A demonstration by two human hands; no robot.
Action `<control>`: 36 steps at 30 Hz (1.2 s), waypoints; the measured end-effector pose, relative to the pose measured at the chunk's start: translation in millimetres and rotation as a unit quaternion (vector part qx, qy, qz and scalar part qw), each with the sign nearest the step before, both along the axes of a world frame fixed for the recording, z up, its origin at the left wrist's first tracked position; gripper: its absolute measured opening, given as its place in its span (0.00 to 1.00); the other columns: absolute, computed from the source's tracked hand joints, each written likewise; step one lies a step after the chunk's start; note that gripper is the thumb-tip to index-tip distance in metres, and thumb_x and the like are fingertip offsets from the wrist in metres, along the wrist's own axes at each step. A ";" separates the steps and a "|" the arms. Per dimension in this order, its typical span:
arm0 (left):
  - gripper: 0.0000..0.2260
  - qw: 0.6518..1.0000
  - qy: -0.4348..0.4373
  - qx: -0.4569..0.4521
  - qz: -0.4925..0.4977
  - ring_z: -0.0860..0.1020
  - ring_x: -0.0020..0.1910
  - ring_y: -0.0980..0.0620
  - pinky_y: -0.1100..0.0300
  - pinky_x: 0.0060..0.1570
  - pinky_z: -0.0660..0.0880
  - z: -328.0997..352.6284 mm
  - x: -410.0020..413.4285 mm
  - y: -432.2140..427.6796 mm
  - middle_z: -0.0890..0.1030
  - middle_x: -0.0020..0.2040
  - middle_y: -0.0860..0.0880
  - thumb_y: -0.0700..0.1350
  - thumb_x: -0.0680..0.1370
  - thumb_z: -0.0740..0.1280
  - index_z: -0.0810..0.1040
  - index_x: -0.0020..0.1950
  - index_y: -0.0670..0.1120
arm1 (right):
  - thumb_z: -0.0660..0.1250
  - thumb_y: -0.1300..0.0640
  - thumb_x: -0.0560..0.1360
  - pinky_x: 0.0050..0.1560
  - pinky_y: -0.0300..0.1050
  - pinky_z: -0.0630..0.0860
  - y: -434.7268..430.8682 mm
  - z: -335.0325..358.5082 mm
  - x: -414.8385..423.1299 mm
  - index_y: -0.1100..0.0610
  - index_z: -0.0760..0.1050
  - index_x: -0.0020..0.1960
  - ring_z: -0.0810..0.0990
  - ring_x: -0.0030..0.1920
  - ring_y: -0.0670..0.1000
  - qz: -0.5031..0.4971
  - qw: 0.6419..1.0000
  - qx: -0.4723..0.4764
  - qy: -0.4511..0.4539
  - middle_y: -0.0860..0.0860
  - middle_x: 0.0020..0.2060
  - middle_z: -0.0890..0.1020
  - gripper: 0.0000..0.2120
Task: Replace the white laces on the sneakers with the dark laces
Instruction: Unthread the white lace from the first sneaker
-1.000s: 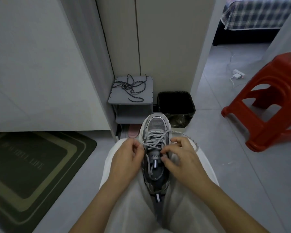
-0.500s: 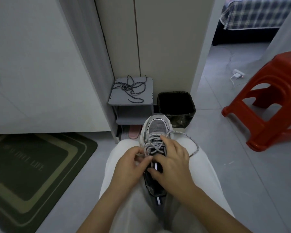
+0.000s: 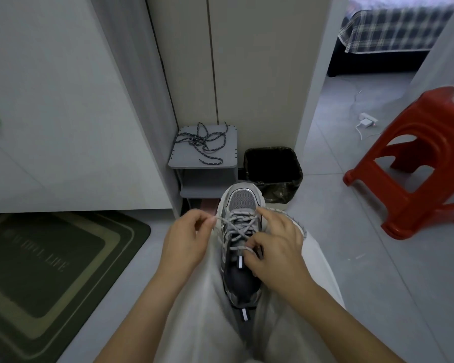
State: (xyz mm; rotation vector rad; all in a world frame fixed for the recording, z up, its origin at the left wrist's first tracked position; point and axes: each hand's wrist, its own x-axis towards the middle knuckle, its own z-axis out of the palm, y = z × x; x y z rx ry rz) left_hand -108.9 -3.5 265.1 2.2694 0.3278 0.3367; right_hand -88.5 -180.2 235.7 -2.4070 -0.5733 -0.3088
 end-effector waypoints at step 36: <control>0.07 0.973 -0.047 -0.168 0.149 0.81 0.36 0.54 0.56 0.43 0.75 -1.4 -16.5 24.6 0.83 0.37 0.49 0.44 0.77 0.67 0.82 0.41 0.49 | 0.70 0.49 0.64 0.60 0.52 0.60 -3.2 -2.7 -3.5 0.47 0.80 0.34 0.64 0.64 0.51 0.033 0.999 -0.035 -0.013 0.49 0.64 0.75 0.03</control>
